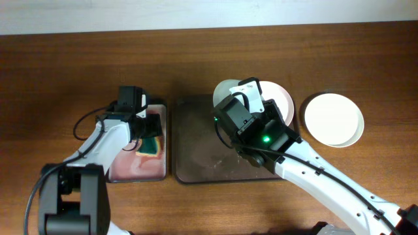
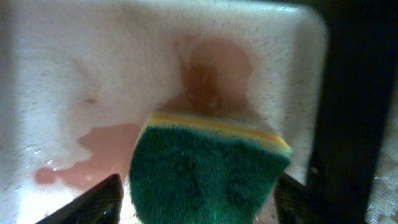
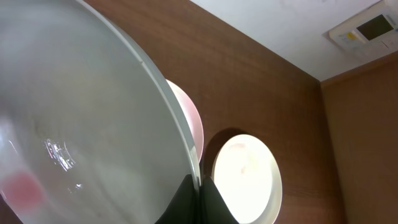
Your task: Clean dirty plates on tray and stack at the side
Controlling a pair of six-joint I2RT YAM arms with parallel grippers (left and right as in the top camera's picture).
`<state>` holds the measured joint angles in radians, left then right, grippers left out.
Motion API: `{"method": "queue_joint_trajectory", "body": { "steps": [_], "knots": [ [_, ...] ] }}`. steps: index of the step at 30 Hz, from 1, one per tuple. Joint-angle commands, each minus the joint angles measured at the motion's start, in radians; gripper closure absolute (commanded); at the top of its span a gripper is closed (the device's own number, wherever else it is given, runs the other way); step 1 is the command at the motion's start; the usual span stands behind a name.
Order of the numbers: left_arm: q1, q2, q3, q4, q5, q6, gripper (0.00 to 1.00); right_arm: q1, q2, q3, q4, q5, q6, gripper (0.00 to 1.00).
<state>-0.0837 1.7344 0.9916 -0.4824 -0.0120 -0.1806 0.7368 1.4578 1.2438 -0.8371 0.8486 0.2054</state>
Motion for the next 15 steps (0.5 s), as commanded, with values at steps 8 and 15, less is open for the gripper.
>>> {"method": "queue_joint_trajectory", "body": {
  "steps": [8,15],
  "knots": [
    [0.002,0.041,0.012,0.019,0.001,0.0,1.0,0.003,-0.015,0.021,0.003,0.031,0.004,0.96],
    [-0.005,-0.063,0.056,-0.04,0.013,0.045,0.48,0.002,-0.015,0.021,0.003,0.032,0.004,0.96]
  ]
}}
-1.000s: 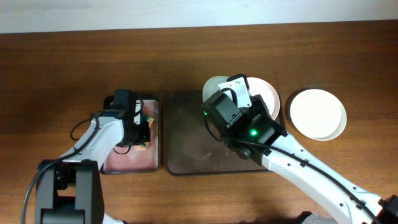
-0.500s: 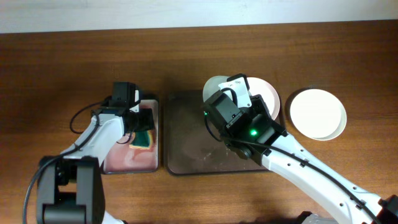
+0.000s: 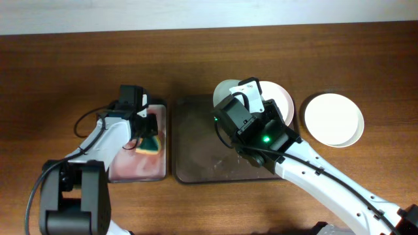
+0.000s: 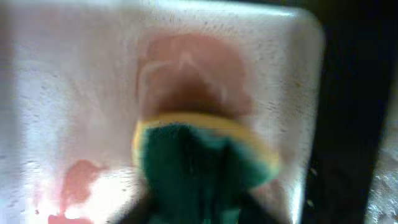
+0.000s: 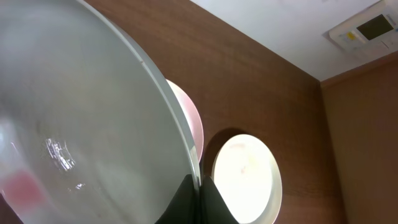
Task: Clean dirty plates on tray and stack at the side
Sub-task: 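Carry the green plate right and stack it on the first plate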
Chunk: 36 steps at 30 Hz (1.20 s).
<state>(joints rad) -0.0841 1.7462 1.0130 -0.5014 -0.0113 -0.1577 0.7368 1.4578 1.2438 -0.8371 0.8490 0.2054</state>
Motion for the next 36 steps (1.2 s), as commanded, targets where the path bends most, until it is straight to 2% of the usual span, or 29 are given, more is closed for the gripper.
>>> {"method": "queue_joint_trajectory", "body": {
  "steps": [1,3,5,9,10,11,12,14,18,20,24,28,33,36],
  "knots": [
    [-0.005,-0.075,0.034,-0.043,0.02,0.021,0.42,0.002,-0.015,0.021,0.003,0.033,0.004,0.96],
    [-0.005,-0.074,0.031,-0.104,0.023,0.021,0.41,0.002,-0.015,0.021,0.005,0.091,0.005,0.96],
    [-0.005,-0.074,0.024,-0.125,0.025,0.021,0.43,0.002,-0.015,0.021,0.019,0.153,0.005,0.96],
    [-0.005,-0.073,-0.011,-0.129,0.057,0.018,0.44,0.001,-0.015,0.021,0.042,0.146,-0.045,0.96],
    [-0.005,-0.073,-0.014,-0.129,0.058,0.017,0.44,-0.017,-0.016,0.021,0.042,0.206,0.03,0.96],
    [-0.005,-0.073,-0.015,-0.13,0.059,0.017,0.44,-0.022,-0.019,0.024,0.053,0.089,0.068,0.96],
    [-0.005,-0.073,-0.015,-0.129,0.06,0.017,0.44,-0.024,-0.019,0.024,0.05,0.026,-0.024,0.96],
    [-0.005,-0.073,-0.015,-0.129,0.06,0.017,0.44,-0.043,-0.019,0.024,0.04,0.128,0.115,0.96],
    [-0.005,-0.073,-0.015,-0.129,0.06,0.017,0.44,-0.061,-0.019,0.024,0.038,0.093,0.091,0.96],
    [-0.005,-0.073,-0.015,-0.129,0.06,0.017,0.44,-0.097,-0.019,0.024,0.032,0.031,0.149,0.96],
    [-0.005,-0.073,-0.015,-0.142,0.06,0.017,0.44,-0.278,-0.019,0.024,0.007,-0.185,0.295,0.96],
    [-0.005,-0.073,-0.015,-0.159,0.06,0.018,0.47,-0.651,-0.016,0.024,-0.036,-0.527,0.362,0.96],
    [-0.005,-0.073,-0.015,-0.159,0.06,0.017,0.51,-1.027,0.037,0.022,-0.065,-0.723,0.361,0.96],
    [-0.005,-0.073,-0.015,-0.159,0.06,0.017,0.52,-1.159,0.112,0.018,-0.078,-0.741,0.36,0.96]
  ]
}}
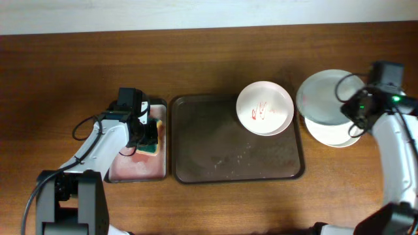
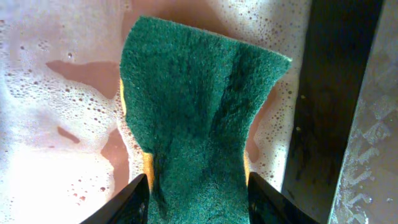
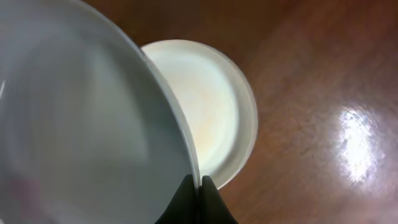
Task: Clean dirty plates on tray and stack at the side
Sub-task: 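Carry the green plate right and stack it on the first plate, then grasp the pink plate rim with the right gripper and pull it center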
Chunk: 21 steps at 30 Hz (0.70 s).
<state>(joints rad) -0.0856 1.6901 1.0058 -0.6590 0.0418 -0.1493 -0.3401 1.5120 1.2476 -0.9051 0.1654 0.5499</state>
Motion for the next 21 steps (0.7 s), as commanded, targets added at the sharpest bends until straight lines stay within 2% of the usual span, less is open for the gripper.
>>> {"method": "queue_joint_trajectory", "body": {
  "steps": [1,6,8,9,10,13,17,21],
  "knots": [
    [-0.003,-0.017,-0.008,-0.001,0.007,0.009,0.52,-0.103,0.079,0.012,-0.014,-0.057,0.016,0.96],
    [-0.003,-0.017,-0.008,0.0,0.007,0.009,0.53,-0.145,0.164,0.012,-0.022,-0.066,0.008,0.94],
    [-0.003,-0.017,-0.008,0.0,0.007,0.009,0.52,-0.138,0.173,0.012,-0.019,-0.108,0.005,0.69],
    [-0.003,-0.017,-0.008,0.0,0.007,0.009,0.52,-0.135,0.173,0.012,-0.018,-0.142,0.003,0.61],
    [-0.003,-0.017,-0.008,-0.001,0.007,0.009,0.51,-0.127,0.173,0.012,-0.013,-0.202,-0.033,0.57],
    [-0.003,-0.017,-0.008,0.0,0.007,0.009,0.51,-0.072,0.173,0.012,-0.004,-0.393,-0.187,0.54],
    [-0.003,-0.017,-0.008,0.0,0.007,0.009,0.51,0.05,0.174,0.006,-0.018,-0.396,-0.258,0.53],
    [-0.003,-0.017,-0.008,-0.001,0.007,0.009,0.51,0.187,0.225,0.001,-0.003,-0.33,-0.258,0.51]
  ]
}}
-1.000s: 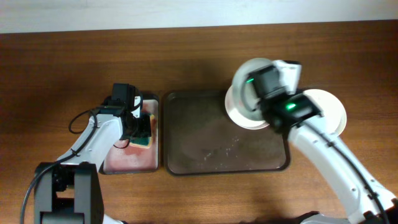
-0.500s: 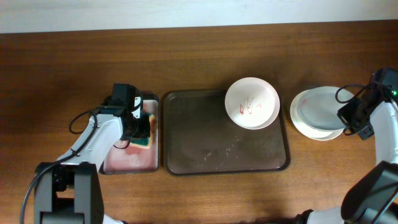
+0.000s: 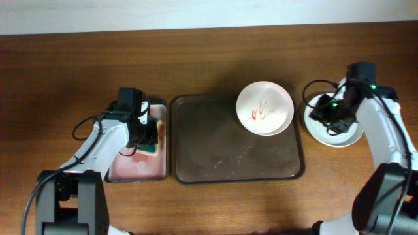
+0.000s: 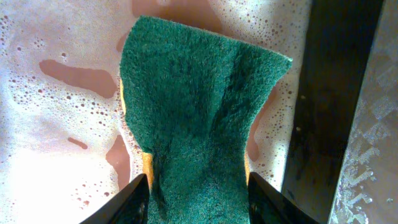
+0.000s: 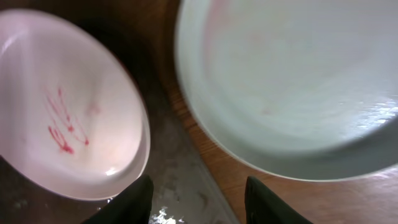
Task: Clean dirty plates on tray and stack at the side
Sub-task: 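Grasp the pink plate rim with the right gripper and pull it center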
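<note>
In the soapy pink basin [image 3: 130, 166] at the left, my left gripper [image 3: 147, 134] is shut on a green and yellow sponge [image 4: 199, 106], which is pinched narrow between the fingers. A pink plate with red smears [image 3: 264, 108] lies on the far right corner of the dark tray [image 3: 215, 150]. To the right of the tray a stack of clean white plates [image 3: 349, 134] rests on the table. My right gripper [image 5: 198, 205] hovers open over the gap between the stack [image 5: 286, 81] and the smeared plate [image 5: 68, 106], holding nothing.
The basin [image 4: 50, 124] holds foamy, reddish water. The dark tray [image 5: 186, 186] is wet and speckled. Brown wooden tabletop surrounds everything, with a white wall strip along the far edge.
My right gripper held a white plate over the stack; that plate now lies on the stack and the gripper is open at the stack's left side. The left gripper and sponge have not moved.
First my right gripper held a white plate tilted over the tray's far right, while the left jaws stood wide around the sponge in the basin. Later the left was shut on the sponge and the right had the plate over the stack, where it now lies.
</note>
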Controlling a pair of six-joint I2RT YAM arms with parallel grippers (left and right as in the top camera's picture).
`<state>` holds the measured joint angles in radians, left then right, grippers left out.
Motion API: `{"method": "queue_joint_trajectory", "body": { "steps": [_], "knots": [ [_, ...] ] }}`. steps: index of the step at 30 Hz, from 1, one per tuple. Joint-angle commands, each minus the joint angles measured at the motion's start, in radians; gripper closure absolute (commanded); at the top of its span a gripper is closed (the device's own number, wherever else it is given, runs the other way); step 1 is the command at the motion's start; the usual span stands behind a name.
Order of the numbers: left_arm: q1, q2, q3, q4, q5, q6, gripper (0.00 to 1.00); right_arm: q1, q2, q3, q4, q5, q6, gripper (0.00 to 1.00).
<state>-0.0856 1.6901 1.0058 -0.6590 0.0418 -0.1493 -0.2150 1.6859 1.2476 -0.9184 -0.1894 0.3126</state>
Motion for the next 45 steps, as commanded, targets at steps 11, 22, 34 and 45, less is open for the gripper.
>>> {"method": "queue_joint_trajectory", "body": {
  "steps": [11,22,34,45],
  "knots": [
    [-0.003,-0.017,-0.008,-0.001,0.007,0.009,0.51,0.177,0.292,0.001,0.084,-0.051,-0.021,0.84],
    [-0.003,-0.017,-0.008,-0.001,0.007,0.009,0.5,0.378,0.292,0.001,-0.045,-0.23,0.043,0.84],
    [-0.003,-0.017,-0.008,0.0,0.007,0.009,0.5,0.393,0.292,0.001,0.069,-0.113,0.033,0.96],
    [-0.005,-0.017,-0.011,0.003,0.006,0.009,0.63,0.457,0.292,0.001,0.013,-0.113,0.066,0.96]
  ]
}}
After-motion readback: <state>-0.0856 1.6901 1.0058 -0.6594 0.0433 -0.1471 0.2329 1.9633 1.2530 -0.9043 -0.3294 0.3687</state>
